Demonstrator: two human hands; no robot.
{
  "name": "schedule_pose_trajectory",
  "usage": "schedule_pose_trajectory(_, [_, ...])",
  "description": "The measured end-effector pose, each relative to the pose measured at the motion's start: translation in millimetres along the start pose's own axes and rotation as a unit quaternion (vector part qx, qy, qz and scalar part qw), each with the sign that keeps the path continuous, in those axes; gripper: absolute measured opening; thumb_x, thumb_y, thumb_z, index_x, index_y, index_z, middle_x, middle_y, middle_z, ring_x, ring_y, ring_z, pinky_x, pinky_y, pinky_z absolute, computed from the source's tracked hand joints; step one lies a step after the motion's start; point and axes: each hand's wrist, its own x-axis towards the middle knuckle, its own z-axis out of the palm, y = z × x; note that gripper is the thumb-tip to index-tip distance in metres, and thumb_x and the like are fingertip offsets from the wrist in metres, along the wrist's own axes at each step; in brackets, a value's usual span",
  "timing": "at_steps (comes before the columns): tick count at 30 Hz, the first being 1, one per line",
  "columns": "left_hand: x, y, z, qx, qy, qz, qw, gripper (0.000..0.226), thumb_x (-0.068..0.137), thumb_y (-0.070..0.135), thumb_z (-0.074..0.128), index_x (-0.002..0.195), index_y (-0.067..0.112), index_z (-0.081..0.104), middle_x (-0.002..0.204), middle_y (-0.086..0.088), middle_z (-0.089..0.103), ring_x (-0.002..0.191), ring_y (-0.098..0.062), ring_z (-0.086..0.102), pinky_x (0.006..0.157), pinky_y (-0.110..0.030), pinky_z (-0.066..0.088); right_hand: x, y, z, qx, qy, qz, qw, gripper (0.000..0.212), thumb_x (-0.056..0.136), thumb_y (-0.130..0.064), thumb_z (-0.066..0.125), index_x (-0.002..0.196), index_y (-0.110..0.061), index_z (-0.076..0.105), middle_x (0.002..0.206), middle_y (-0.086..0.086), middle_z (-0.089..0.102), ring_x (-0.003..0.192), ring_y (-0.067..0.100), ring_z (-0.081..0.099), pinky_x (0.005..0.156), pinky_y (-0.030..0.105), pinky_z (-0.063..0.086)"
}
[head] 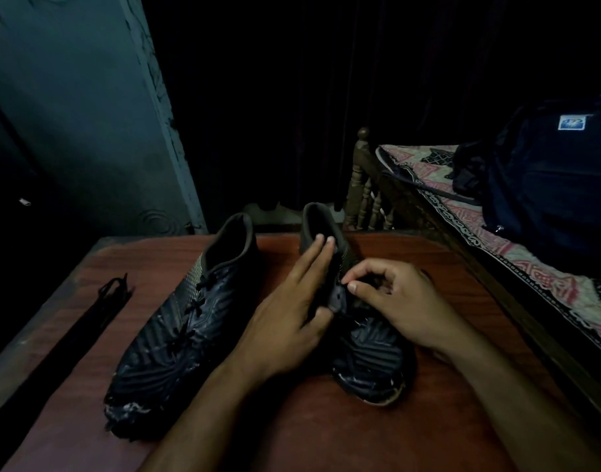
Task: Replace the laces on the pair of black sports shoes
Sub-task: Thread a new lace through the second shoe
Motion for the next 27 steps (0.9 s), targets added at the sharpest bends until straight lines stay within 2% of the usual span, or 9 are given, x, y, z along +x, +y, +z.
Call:
schedule_pose_trajectory(2, [-1.1, 0.0, 1.2, -0.018, -0.005, -0.01, 1.0, 0.085, 0.086, 0.035, 0.048, 0.161, 0.047, 0.01, 0.162, 0.037, 0.002, 0.14, 0.013, 0.03, 0.098, -0.024, 0.044, -3.4, -5.1, 1.7, 0.022, -0.025, -0.013, 0.999, 0.011, 0.095, -0.019, 0.068, 0.091, -0.028, 0.073, 0.079, -0.024, 0.069, 0.067, -0.007, 0.06, 0.063, 0.01, 0.039])
schedule_pose_trajectory(5, [-0.3, 0.2, -0.1, -0.047, 0.026, -0.02, 0.998, 0.071, 0.085, 0.037, 0.056, 0.152, 0.045, 0.033, 0.151, 0.031, 0.018, 0.122, 0.018, 0.039, 0.087, -0.014, 0.041, -3.3, -7.5, 1.7, 0.041, -0.013, -0.002, 0.999, 0.01, 0.094, -0.022, 0.07, 0.09, -0.031, 0.074, 0.094, -0.018, 0.073, 0.091, -0.001, 0.067, 0.082, 0.022, 0.051])
schedule_pose_trajectory(9, [0.1, -1.6, 1.2, -0.068, 0.069, -0.026, 0.995, 0.039, 0.094, 0.041, 0.069, 0.126, 0.038, 0.048, 0.145, 0.029, 0.031, 0.129, 0.013, 0.04, 0.093, -0.024, 0.045, -0.8, -2.5, -2.9, -0.005, 0.01, -0.012, 1.0, 0.012, 0.09, -0.021, 0.073, 0.086, -0.032, 0.074, 0.093, -0.019, 0.069, 0.088, 0.001, 0.066, 0.076, 0.016, 0.047])
schedule_pose_trajectory(12, [-1.0, -3.1, 1.4, -0.077, 0.069, -0.027, 0.994, 0.034, 0.094, 0.038, 0.071, 0.119, 0.038, 0.048, 0.145, 0.03, 0.032, 0.128, 0.009, 0.043, 0.096, -0.03, 0.047, -0.9, -3.1, -2.7, -0.041, 0.002, -0.016, 0.999, 0.014, 0.088, -0.02, 0.074, 0.084, -0.034, 0.074, 0.093, -0.023, 0.066, 0.088, -0.001, 0.064, 0.073, 0.012, 0.044])
schedule_pose_trajectory(15, [-1.9, -4.8, 0.4, -0.095, 0.067, -0.03, 0.993, 0.033, 0.094, 0.037, 0.072, 0.116, 0.037, 0.047, 0.146, 0.027, 0.033, 0.113, -0.001, 0.055, 0.09, -0.037, 0.053, -0.5, -1.8, -3.3, -0.041, 0.009, -0.008, 0.999, 0.014, 0.088, -0.02, 0.074, 0.083, -0.033, 0.074, 0.092, -0.023, 0.066, 0.087, -0.001, 0.065, 0.074, 0.016, 0.049])
schedule_pose_trajectory(18, [-1.1, -6.6, 0.2, -0.096, 0.075, -0.035, 0.992, 0.037, 0.093, 0.037, 0.074, 0.119, 0.035, 0.048, 0.148, 0.025, 0.034, 0.124, -0.003, 0.052, 0.092, -0.041, 0.055, -0.5, -0.8, -3.2, -0.036, -0.002, -0.006, 0.999, 0.013, 0.088, -0.021, 0.075, 0.085, -0.034, 0.074, 0.092, -0.021, 0.067, 0.089, -0.001, 0.065, 0.079, 0.02, 0.051])
schedule_pose_trajectory(21, [-0.4, -7.2, 0.2, -0.109, 0.079, -0.027, 0.99, 0.042, 0.092, 0.035, 0.075, 0.126, 0.036, 0.05, 0.15, 0.025, 0.034, 0.134, -0.002, 0.047, 0.098, -0.035, 0.053, -0.5, -1.5, -0.6, -0.023, -0.028, -0.012, 0.999, 0.011, 0.091, -0.021, 0.073, 0.09, -0.031, 0.075, 0.094, -0.021, 0.067, 0.093, -0.002, 0.065, 0.083, 0.019, 0.049])
schedule_pose_trajectory(24, [-1.5, -5.9, -0.6, -0.105, 0.071, -0.021, 0.992, 0.049, 0.093, 0.035, 0.073, 0.135, 0.042, 0.048, 0.153, 0.028, 0.031, 0.142, 0.007, 0.035, 0.106, -0.018, 0.04, -0.1, -0.7, -1.1, -0.02, -0.035, -0.011, 0.999, 0.009, 0.092, -0.021, 0.071, 0.092, -0.029, 0.075, 0.095, -0.022, 0.067, 0.094, -0.002, 0.064, 0.085, 0.02, 0.049])
schedule_pose_trajectory(27, [-1.3, -6.8, -0.5, -0.098, 0.075, -0.02, 0.992, 0.048, 0.093, 0.034, 0.074, 0.133, 0.039, 0.049, 0.153, 0.026, 0.032, 0.142, 0.007, 0.035, 0.106, -0.012, 0.036, -0.4, 0.1, -1.4, -0.039, -0.047, -0.002, 0.998, 0.011, 0.093, -0.023, 0.07, 0.089, -0.033, 0.072, 0.094, -0.024, 0.065, 0.094, -0.003, 0.063, 0.085, 0.02, 0.048])
